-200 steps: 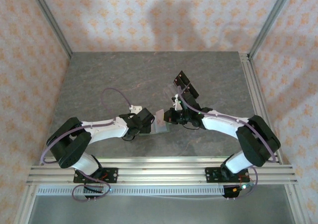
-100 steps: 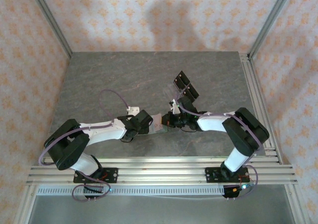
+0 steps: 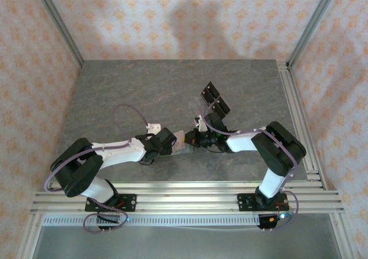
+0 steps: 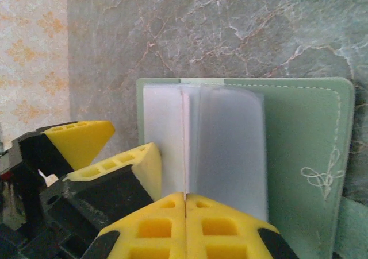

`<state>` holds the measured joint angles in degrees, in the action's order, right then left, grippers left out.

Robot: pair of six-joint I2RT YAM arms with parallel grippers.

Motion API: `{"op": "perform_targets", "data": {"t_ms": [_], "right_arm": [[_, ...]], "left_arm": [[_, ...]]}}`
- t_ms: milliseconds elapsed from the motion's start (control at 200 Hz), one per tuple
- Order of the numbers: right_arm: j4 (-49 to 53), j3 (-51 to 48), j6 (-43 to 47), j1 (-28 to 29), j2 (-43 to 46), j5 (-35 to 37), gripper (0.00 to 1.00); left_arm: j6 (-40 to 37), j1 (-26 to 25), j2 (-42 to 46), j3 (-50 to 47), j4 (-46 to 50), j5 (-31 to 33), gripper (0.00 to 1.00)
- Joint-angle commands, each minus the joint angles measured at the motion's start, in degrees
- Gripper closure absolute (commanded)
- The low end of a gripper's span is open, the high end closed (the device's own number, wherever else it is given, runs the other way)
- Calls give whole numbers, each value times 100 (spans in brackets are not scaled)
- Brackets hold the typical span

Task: Put the credit cards into the card holder
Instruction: Insert the credit card into the card slot.

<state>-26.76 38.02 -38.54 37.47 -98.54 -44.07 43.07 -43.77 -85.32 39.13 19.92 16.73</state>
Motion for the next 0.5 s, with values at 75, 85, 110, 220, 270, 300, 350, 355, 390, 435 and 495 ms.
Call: {"op": "perform_targets", "data": {"t_ms": [75,85,110,220,270,300,350,355,390,435,495], "right_arm": [[-378,-74,-28,23,-205,-50,100],[-381,-75,-30,23,-206,-45,100],[-397,-83,-25,28,-226,-33,100],[-502,-102,-68,23,-347,-75,100],[-544,-97,-76,23,-409,-86,100],[-559,-94,-83,24,-447,-100,100],[-607,-93,-100,23,-503,-126,100],[-613,-93,-100,23,-506,-131,100],[-652,-93,-117,23,-553,-149,100],[-699,-85,-150,23,-598,-186,100],[-762,-76,-184,23,-663,-247,100]], "left_arm": [[-5,50,-33,-230,461,155,1],[-1,48,-30,-228,462,155,1],[-1,46,-28,-222,461,160,1],[0,54,-26,-231,461,155,1],[0,57,-29,-244,461,156,1],[0,53,-29,-246,460,160,1],[0,55,-29,-255,464,163,1],[0,54,-29,-252,462,159,1],[0,53,-29,-251,460,163,1],[-7,55,-23,-257,454,148,1],[-9,53,-29,-250,451,149,1]]}}
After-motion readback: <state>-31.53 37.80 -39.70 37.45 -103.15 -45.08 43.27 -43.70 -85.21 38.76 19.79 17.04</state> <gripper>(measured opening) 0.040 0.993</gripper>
